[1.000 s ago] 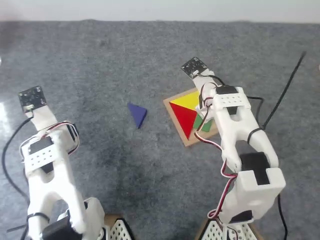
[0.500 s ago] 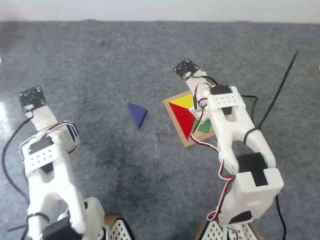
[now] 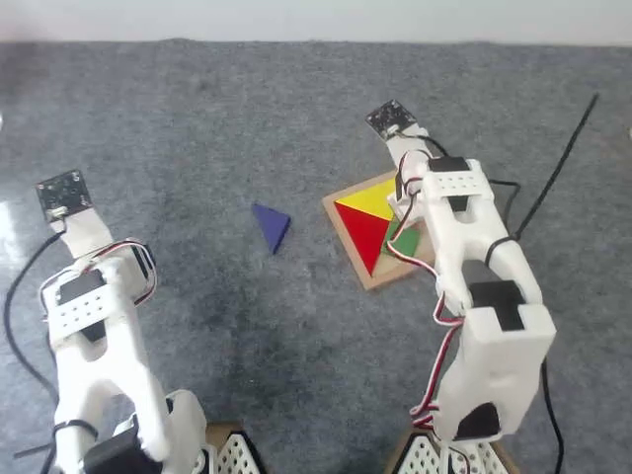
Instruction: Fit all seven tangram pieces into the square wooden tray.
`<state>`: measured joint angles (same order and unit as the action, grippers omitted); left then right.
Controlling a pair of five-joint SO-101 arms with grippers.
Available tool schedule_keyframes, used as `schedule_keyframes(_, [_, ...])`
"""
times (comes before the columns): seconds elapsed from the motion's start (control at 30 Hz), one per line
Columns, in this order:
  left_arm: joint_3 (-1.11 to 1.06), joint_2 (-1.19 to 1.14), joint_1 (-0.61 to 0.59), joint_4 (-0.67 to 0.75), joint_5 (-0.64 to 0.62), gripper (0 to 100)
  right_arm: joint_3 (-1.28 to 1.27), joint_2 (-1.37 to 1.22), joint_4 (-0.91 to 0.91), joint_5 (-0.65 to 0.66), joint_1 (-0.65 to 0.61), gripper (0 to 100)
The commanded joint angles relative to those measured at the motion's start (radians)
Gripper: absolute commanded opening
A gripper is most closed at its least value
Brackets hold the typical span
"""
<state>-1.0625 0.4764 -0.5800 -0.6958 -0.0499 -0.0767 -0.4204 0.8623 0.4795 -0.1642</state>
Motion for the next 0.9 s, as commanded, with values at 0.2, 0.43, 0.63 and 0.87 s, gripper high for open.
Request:
schedule_keyframes(0.2, [0.019,0.038,0.005,-0.006,0.009,18,0.172,-0.131,0.031,0.002,0.024,20.9])
schedule_keyframes(0.43, [0.019,0.037,0.005,-0.006,0.009,18,0.253,-0.067,0.117,-0.057,0.085,20.9])
schedule_keyframes(0.63, [0.019,0.037,0.003,-0.003,0.009,18,0.255,0.081,0.179,-0.06,0.217,20.9])
schedule_keyframes(0.87, [0.019,0.032,0.006,-0.003,0.009,18,0.276,-0.137,0.214,0.038,0.242,20.9])
